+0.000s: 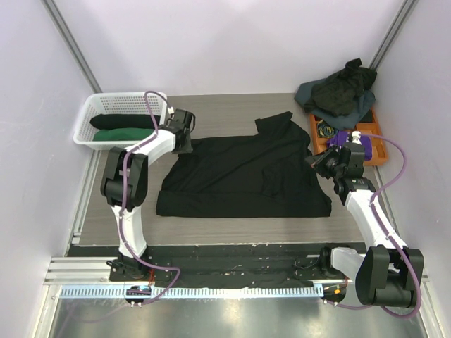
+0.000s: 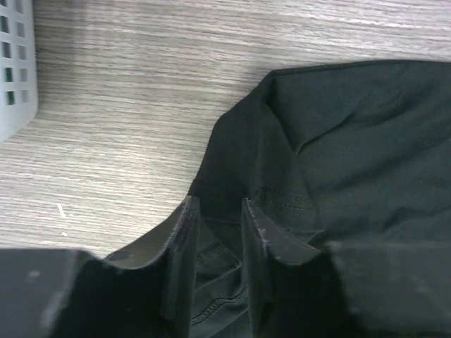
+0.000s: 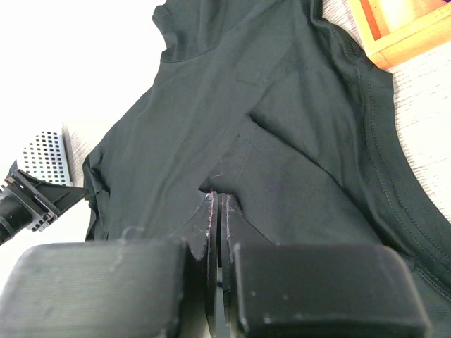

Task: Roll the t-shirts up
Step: Fold the T-shirt at the center of the board.

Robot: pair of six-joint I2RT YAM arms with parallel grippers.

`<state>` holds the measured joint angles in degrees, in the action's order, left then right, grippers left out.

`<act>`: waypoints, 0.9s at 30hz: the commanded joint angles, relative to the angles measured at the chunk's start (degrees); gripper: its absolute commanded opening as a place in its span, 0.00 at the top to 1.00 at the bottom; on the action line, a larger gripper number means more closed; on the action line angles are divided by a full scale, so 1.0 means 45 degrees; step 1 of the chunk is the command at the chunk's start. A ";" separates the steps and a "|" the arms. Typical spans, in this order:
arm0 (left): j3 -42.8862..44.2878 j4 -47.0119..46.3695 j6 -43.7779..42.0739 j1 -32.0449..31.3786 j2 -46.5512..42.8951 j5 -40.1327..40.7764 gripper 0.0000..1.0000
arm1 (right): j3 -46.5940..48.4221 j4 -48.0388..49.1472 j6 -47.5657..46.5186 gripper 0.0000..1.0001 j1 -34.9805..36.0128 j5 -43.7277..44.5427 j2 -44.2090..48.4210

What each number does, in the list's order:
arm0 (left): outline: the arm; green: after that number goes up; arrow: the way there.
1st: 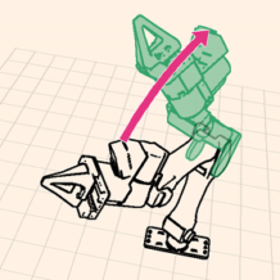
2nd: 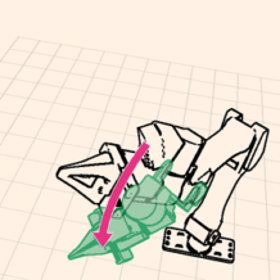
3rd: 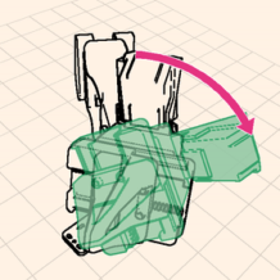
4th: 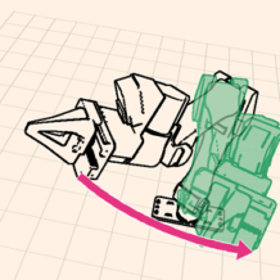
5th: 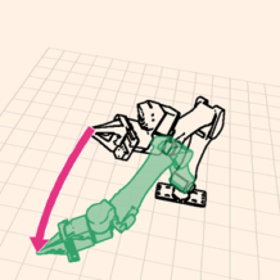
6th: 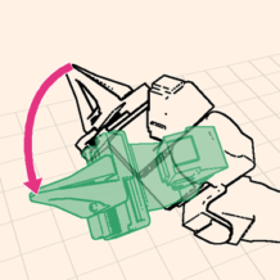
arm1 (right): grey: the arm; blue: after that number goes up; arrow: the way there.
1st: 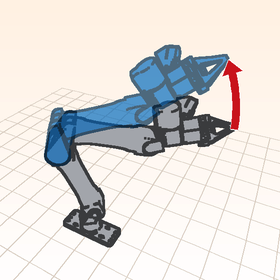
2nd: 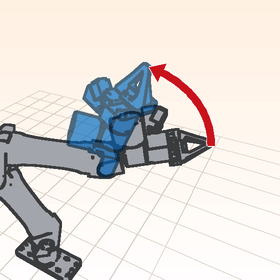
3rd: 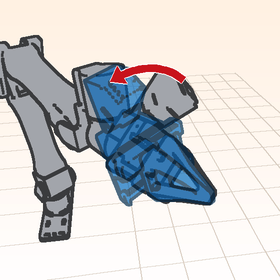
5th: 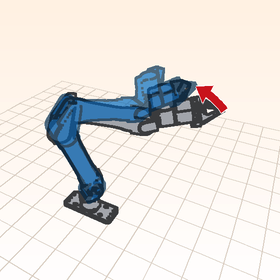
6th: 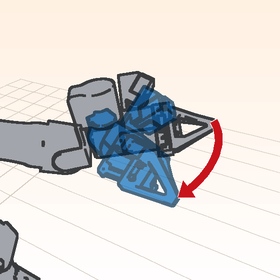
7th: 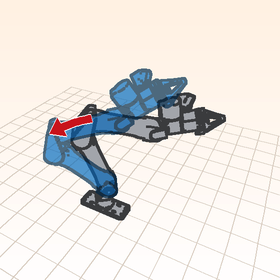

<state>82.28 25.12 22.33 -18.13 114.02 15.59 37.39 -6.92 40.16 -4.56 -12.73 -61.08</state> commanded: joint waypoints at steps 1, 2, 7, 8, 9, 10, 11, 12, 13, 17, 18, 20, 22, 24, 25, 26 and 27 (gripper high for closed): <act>0.0505 -0.0447 0.0136 -0.0131 0.0054 0.0030 0.70 | 0.0188 0.0541 -0.0292 0.99 0.0075 -0.0081 0.0253; 0.0505 -0.0466 0.0136 -0.0151 0.0054 0.0108 0.71 | 0.0188 0.0541 -0.0292 0.99 0.0075 -0.0062 0.0234; 0.0563 -0.0388 -0.0059 -0.0385 -0.0044 0.0636 0.65 | 0.0149 0.0600 -0.0312 0.99 0.0075 -0.0139 0.0078; 0.0563 -0.0388 -0.0040 -0.0443 -0.0044 0.0597 0.64 | 0.0149 0.0600 -0.0312 0.99 0.0075 -0.0159 0.0058; 0.0582 -0.0388 -0.0059 -0.0463 -0.0044 0.0558 0.63 | 0.0130 0.0580 -0.0312 0.98 0.0075 -0.0159 0.0038; 0.0602 -0.0388 -0.0059 -0.0560 -0.0063 0.0539 0.62 | 0.0129 0.0619 -0.0312 0.99 0.0075 -0.0178 -0.0001; 0.0680 -0.0388 -0.0079 -0.0600 -0.0044 0.0538 0.62 | 0.0129 0.0619 -0.0312 0.98 0.0075 -0.0198 -0.0020; 0.0719 -0.0407 -0.0098 -0.0639 0.0014 0.0538 0.62 | 0.0129 0.0619 -0.0312 0.99 0.0075 -0.0198 -0.0021; 0.0758 -0.0407 -0.0137 -0.0697 0.0053 0.0596 0.62 | 0.0129 0.0619 -0.0312 0.98 0.0075 -0.0237 -0.0040; 0.1011 -0.0078 -0.0196 -0.0795 0.0346 0.1044 0.65 | 0.0149 0.0619 -0.0312 0.99 0.0075 -0.0256 -0.0040; 0.1186 0.0021 -0.0196 -0.0795 0.0443 0.1143 0.66 | 0.0149 0.0619 -0.0292 0.98 0.0075 -0.0257 -0.0040; 0.1305 0.0236 -0.0216 -0.0795 0.0619 0.1318 0.69 | 0.0129 0.0619 -0.0292 0.98 0.0075 -0.0257 -0.0040; 0.1402 0.0334 -0.0157 -0.0795 0.0698 0.1475 0.67 | 0.0129 0.0600 -0.0312 0.98 0.0095 -0.0257 -0.0021; 0.1461 0.0432 -0.0137 -0.0795 0.0815 0.1534 0.66 | 0.0149 0.0600 -0.0292 0.99 0.0075 -0.0276 -0.0021; 0.1500 0.0452 -0.0157 -0.0795 0.0835 0.1554 0.65 | 0.0149 0.0600 -0.0292 0.98 0.0095 -0.0296 -0.0021; 0.1520 0.0471 -0.0137 -0.0795 0.0912 0.1593 0.65 | 0.0168 0.0580 -0.0311 0.98 0.0075 -0.0296 -0.0021; 0.1578 0.0568 -0.0137 -0.0815 0.0952 0.1709 0.65 | 0.0168 0.0580 -0.0292 0.99 0.0075 -0.0296 -0.0021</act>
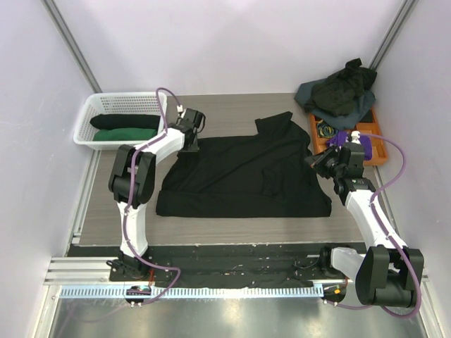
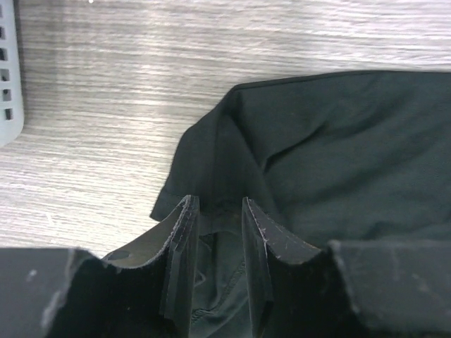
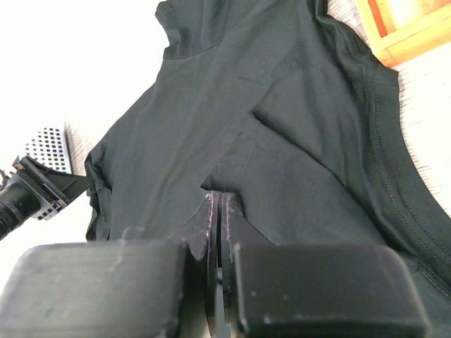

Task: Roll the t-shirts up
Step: Fold the T-shirt at the center of the board.

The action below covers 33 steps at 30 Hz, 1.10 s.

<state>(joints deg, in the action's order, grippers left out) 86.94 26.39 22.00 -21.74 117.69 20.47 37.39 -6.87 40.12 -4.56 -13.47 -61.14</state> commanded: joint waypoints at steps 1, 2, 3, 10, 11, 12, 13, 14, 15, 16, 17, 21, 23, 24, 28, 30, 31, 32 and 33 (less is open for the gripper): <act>0.0583 0.0326 -0.0026 0.0006 0.0175 0.0704 0.65 | 0.0149 0.0571 -0.0282 0.98 0.0075 -0.0150 0.0013; 0.0622 0.0346 -0.0045 0.0006 0.0214 0.0744 0.65 | 0.0149 0.0551 -0.0302 0.99 0.0075 -0.0131 0.0014; 0.0622 0.0365 -0.0045 0.0006 0.0291 0.0744 0.66 | 0.0149 0.0551 -0.0302 0.99 0.0075 -0.0150 0.0014; 0.0837 0.0696 0.0033 0.0006 0.0332 0.1230 0.93 | 0.0149 0.0571 -0.0321 0.99 0.0075 -0.0150 -0.0162; 0.0895 0.0794 0.0014 -0.0013 0.0331 0.1310 0.95 | 0.0149 0.0590 -0.0321 0.98 0.0075 -0.0150 -0.0201; 0.1012 0.0911 0.0014 0.0006 0.0273 0.1369 0.96 | 0.0149 0.0609 -0.0321 0.98 0.0075 -0.0169 -0.0259; 0.1052 0.1086 0.0014 -0.0013 0.0234 0.1427 0.98 | 0.0226 0.0610 -0.0321 0.98 0.0075 -0.0170 -0.0357; 0.1110 0.1146 -0.0006 0.0006 0.0176 0.1486 0.98 | 0.0285 0.0610 -0.0321 0.98 0.0095 -0.0208 -0.0570; 0.1207 0.1205 -0.0045 0.0006 0.0098 0.1506 0.98 | 0.0363 0.0590 -0.0302 0.98 0.0133 -0.0209 -0.0669; 0.1266 0.1244 -0.0122 0.0026 -0.0019 0.1583 0.99 | 0.0615 0.0571 -0.0321 0.98 0.0250 -0.0189 -0.0825; 0.1364 0.1380 -0.0200 0.0026 -0.0059 0.1777 0.99 | 0.0772 0.0571 -0.0341 0.98 0.0348 -0.0093 -0.1116; 0.2144 0.1986 -0.0533 0.0084 -0.0020 0.2169 0.99 | 0.1515 0.0512 -0.0380 0.98 0.0836 0.0220 -0.1936; 0.2457 0.2103 -0.0650 0.0142 0.0018 0.2112 1.00 | 0.1867 0.0551 -0.0341 0.97 0.0954 0.0240 -0.2212; 0.2555 0.2200 -0.0708 0.0182 0.0038 0.2092 1.00 | 0.1964 0.0590 -0.0302 0.97 0.0993 0.0279 -0.2484; 0.2926 0.2455 -0.0865 0.0357 0.0156 0.2209 1.00 | 0.2569 0.0688 -0.0302 0.97 0.1013 0.0416 -0.3169; 0.3063 0.2494 -0.1041 0.0377 0.0194 0.2267 1.00 | 0.2843 0.0649 -0.0380 0.96 0.1422 0.0552 -0.3481; 0.3102 0.2475 -0.1138 0.0397 0.0214 0.2384 1.00 | 0.3134 0.0610 -0.0438 0.95 0.1481 0.0746 -0.3850; 0.3199 0.2475 -0.1235 0.0397 0.0253 0.2482 1.00 | 0.3311 0.0590 -0.0555 0.94 0.1559 0.0864 -0.4028; 0.3239 0.2475 -0.1468 0.0416 0.0311 0.2560 1.00 | 0.3506 0.0571 -0.0633 0.94 0.1676 0.1001 -0.4281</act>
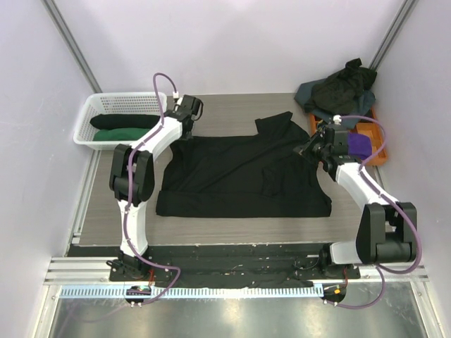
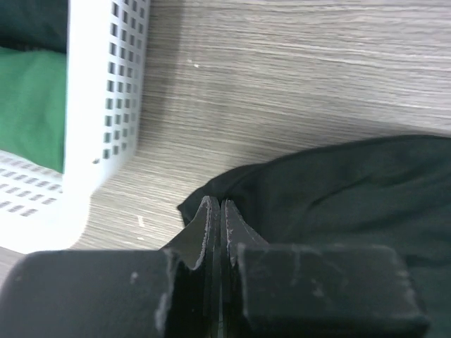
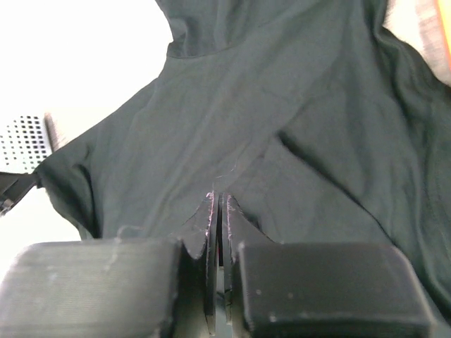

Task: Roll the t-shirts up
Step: Fold the T-shirt at the center of the board.

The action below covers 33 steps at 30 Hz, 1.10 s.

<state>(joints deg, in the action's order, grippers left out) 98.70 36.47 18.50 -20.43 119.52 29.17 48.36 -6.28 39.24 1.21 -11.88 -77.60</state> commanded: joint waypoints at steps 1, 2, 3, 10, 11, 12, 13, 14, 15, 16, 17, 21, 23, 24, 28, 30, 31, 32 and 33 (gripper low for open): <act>0.0646 0.0197 -0.0829 0.0125 -0.0077 0.0802 1.00 | 0.1476 0.0304 -0.0517 0.92 0.0433 0.0802 -0.1051; 0.0627 0.0139 -0.0985 0.0144 -0.0057 0.0861 1.00 | 0.1732 0.0303 -0.0730 0.91 0.0472 0.0823 -0.1346; 0.0607 0.0080 -0.1354 0.0144 -0.0038 0.0901 1.00 | 0.2005 0.0245 -0.0926 0.90 0.0589 0.0881 -0.1639; 0.0568 -0.1051 -0.2956 0.0223 0.0294 0.1155 1.00 | 0.5536 -0.0889 -0.2079 0.85 0.0921 0.1604 -0.4842; 0.0510 -0.1653 -0.3133 0.0242 0.0314 0.1116 1.00 | 0.5871 -0.0927 -0.2158 0.83 0.0941 0.2011 -0.5463; 0.0451 -0.1949 -0.3386 0.0242 0.0333 0.1058 1.00 | 0.6203 -0.1024 -0.2255 0.81 0.0961 0.2169 -0.5740; 0.0277 -0.2242 -0.3679 0.0242 0.0372 0.0980 1.00 | 0.6826 -0.1141 -0.2469 0.80 0.0980 0.2326 -0.5994; 0.0159 -0.2941 -0.4049 0.0242 0.0353 0.0940 1.00 | 0.7141 -0.1239 -0.2548 0.79 0.0961 0.2482 -0.6287; 0.0022 -0.3276 -0.4575 0.0242 0.0392 0.0901 1.00 | 0.7686 -0.1376 -0.2665 0.78 0.0980 0.2580 -0.6715; -0.0211 -0.3628 -0.4851 0.0242 0.0411 0.0901 1.00 | 0.7942 -0.1454 -0.2879 0.78 0.0961 0.3084 -0.6971; -0.0310 -0.4211 -0.5356 0.0242 0.0470 0.0901 1.00 | 0.8158 -0.1494 -0.2958 0.78 0.0961 0.3186 -0.7167; -0.0760 -0.5366 -0.6414 0.0223 0.0568 0.0726 1.00 | 0.9250 -0.1416 -0.3349 0.73 0.0961 0.3868 -0.8103; -0.0741 -0.5448 -0.6611 0.0262 0.0723 0.0822 1.00 | 0.9701 -0.1474 -0.3583 0.73 0.0980 0.3987 -0.8495; -0.0683 -0.5467 -0.6650 0.0242 0.0763 0.0939 1.00 | 1.0186 -0.1533 -0.3642 0.72 0.0980 0.4026 -0.8690; -0.0779 -0.5622 -0.6768 0.0242 0.0880 0.1097 1.00 | 1.1380 -0.1650 -0.3994 0.70 0.0980 0.4221 -0.9879; -0.0838 -0.5643 -0.6768 0.0261 0.0900 0.1077 1.00 | 1.2333 -0.1960 -0.4227 0.66 0.0980 0.4358 -1.0369; -0.0858 -0.5643 -0.6806 0.0262 0.0919 0.1057 1.00 | 1.2707 -0.2118 -0.4325 0.65 0.0961 0.4455 -1.0643; -0.0877 -0.5643 -0.6807 0.0262 0.0919 0.1077 1.00 | 1.3078 -0.2255 -0.4404 0.64 0.0961 0.4476 -1.1187; -0.0878 -0.5662 -0.6846 0.0242 0.0919 0.1057 1.00 | 1.3778 -0.2527 -0.4501 0.59 0.0961 0.4553 -1.1405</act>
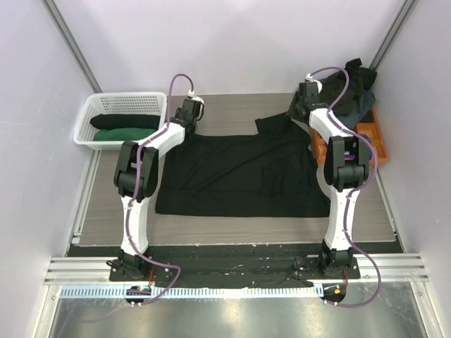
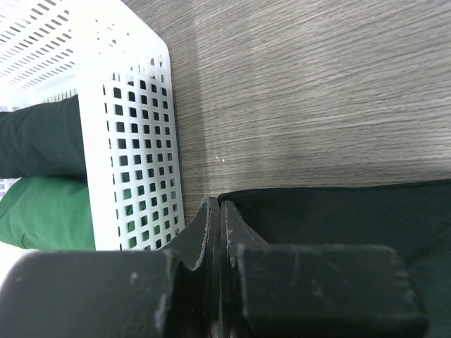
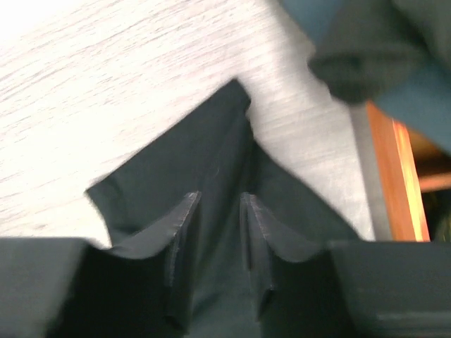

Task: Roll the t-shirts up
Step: Fold the T-shirt at the center of the board.

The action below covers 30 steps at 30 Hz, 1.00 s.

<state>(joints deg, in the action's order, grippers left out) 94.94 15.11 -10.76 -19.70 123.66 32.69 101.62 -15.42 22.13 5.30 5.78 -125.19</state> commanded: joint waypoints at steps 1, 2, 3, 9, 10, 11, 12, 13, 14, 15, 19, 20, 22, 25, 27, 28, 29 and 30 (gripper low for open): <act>-0.0042 -0.0937 -0.0362 0.0101 0.0021 0.0275 1.00 | 0.2296 -0.0576 -0.0757 0.57 0.0053 0.0668 -0.1085; -0.0061 -0.0937 -0.0381 0.0082 0.0021 0.0353 1.00 | 0.2648 -0.0693 -0.0816 0.55 0.0053 0.0804 -0.1590; -0.0062 -0.0898 -0.0401 0.0101 0.0021 0.0353 1.00 | 0.3309 -0.0907 -0.0874 0.54 0.0072 0.0902 -0.1827; -0.0178 -0.0898 -0.0459 0.0121 -0.0057 0.0392 1.00 | 0.5537 -0.1494 -0.1285 0.52 -0.0006 0.0943 -0.3602; -0.0237 -0.0898 -0.0440 0.0121 -0.0038 0.0373 1.00 | 0.5774 -0.1553 -0.1188 0.52 -0.0025 0.0749 -0.3781; -0.0276 -0.0917 -0.0421 0.0140 -0.0076 0.0373 1.00 | 0.6008 -0.1554 -0.1149 0.52 -0.0084 0.0573 -0.3976; -0.0276 -0.0917 -0.0420 0.0140 -0.0077 0.0373 1.00 | 0.6436 -0.1650 -0.1090 0.52 -0.0103 0.0319 -0.4171; -0.0315 -0.0937 -0.0440 0.0140 -0.0096 0.0373 1.00 | 0.6614 -0.1651 -0.1128 0.52 -0.0123 0.0298 -0.4483; -0.0316 -0.0937 -0.0440 0.0140 -0.0096 0.0373 1.00 | 0.6771 -0.1651 -0.1225 0.52 -0.0123 0.0239 -0.4640; -0.0335 -0.0937 -0.0459 0.0140 -0.0096 0.0354 1.00 | 0.7082 -0.1671 -0.1246 0.52 -0.0123 0.0219 -0.4758; -0.0335 -0.0956 -0.0440 0.0179 -0.0135 0.0353 1.00 | 0.7612 -0.1749 -0.1285 0.53 -0.0201 -0.0189 -0.5383; -0.0354 -0.0976 -0.0440 0.0179 -0.0116 0.0315 1.00 | 0.7670 -0.1768 -0.1227 0.55 -0.0221 -0.0346 -0.5442; -0.0316 -0.0956 -0.0440 0.0179 -0.0096 0.0334 1.00 | 0.7729 -0.1730 -0.1148 0.61 -0.0240 -0.0658 -0.5501; -0.0316 -0.0957 -0.0440 0.0179 -0.0077 0.0314 1.00 | 0.7730 -0.1554 -0.1304 0.74 -0.0202 -0.0718 -0.5502; -0.0335 -0.0917 -0.0459 0.0179 -0.0076 0.0295 1.00 | 0.7729 -0.1360 -0.1402 0.82 -0.0221 -0.0796 -0.5384; -0.0393 -0.0937 -0.0479 0.0160 -0.0096 0.0295 1.00 | 0.7710 -0.1281 -0.1460 0.84 -0.0221 -0.0854 -0.5326; -0.0374 -0.0937 -0.0479 0.0179 -0.0096 0.0275 1.00 | 0.7613 -0.1126 -0.1519 0.87 -0.0221 -0.1029 -0.5171; -0.0393 -0.0956 -0.0479 0.0179 -0.0096 0.0295 1.00 | 0.7554 -0.1047 -0.1577 0.89 -0.0221 -0.1108 -0.5073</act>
<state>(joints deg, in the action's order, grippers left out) 93.49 13.50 -12.47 -19.35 123.81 33.01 133.82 -23.20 16.47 4.25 3.16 -150.26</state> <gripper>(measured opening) 0.012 0.147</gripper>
